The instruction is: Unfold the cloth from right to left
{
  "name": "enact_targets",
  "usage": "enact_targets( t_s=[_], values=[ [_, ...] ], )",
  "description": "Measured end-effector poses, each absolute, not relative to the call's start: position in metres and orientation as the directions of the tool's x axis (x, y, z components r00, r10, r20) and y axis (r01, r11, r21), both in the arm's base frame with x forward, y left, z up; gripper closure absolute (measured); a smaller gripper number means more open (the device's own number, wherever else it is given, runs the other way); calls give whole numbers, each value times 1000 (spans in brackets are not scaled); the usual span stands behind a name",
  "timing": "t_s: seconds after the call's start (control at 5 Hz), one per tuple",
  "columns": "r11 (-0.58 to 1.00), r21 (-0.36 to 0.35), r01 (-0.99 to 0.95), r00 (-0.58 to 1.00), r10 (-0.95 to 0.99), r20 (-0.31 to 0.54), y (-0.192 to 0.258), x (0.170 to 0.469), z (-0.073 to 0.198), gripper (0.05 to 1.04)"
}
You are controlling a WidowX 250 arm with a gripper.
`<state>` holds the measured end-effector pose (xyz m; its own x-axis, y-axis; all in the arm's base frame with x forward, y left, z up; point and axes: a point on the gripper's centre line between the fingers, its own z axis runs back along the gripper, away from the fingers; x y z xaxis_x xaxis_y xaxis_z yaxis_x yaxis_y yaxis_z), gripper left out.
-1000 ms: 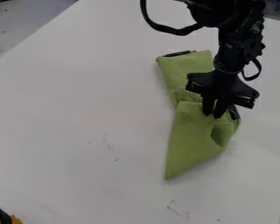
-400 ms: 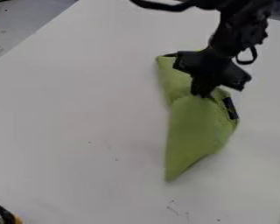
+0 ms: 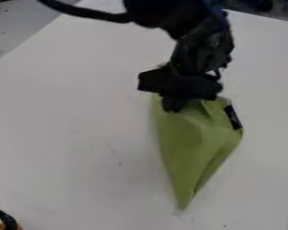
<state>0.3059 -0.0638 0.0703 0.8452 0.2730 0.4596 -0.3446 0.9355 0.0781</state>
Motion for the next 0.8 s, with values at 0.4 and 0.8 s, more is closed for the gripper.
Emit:
enact_targets(
  t_s=[0.4,0.8],
  values=[
    [871,-119,-476,732,467,496,-39,286,28,1031],
    [850,-93,-518,715,490,498,-30,274,14,1016]
  ],
)
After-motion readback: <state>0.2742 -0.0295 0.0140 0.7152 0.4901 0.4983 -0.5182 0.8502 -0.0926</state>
